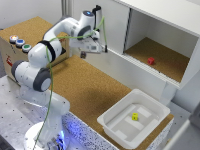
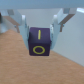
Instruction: Put the purple object inside the right cabinet
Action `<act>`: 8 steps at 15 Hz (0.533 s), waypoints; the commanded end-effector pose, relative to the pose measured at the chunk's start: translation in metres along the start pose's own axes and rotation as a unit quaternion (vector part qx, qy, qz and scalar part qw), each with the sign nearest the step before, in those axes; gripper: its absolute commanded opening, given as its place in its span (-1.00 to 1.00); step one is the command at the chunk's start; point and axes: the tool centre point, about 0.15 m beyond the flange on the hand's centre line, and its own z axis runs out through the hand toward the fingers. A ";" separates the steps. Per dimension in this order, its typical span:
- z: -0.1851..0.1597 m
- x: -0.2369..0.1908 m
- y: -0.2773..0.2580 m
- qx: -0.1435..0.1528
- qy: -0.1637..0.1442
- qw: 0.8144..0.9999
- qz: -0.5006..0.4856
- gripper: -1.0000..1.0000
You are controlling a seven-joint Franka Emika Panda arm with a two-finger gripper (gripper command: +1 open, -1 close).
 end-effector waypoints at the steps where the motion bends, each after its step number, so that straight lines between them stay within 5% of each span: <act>1: -0.011 -0.008 0.156 -0.051 0.017 0.992 0.113 -1.00; 8: -0.040 -0.006 0.311 -0.112 0.024 0.957 0.266 -1.00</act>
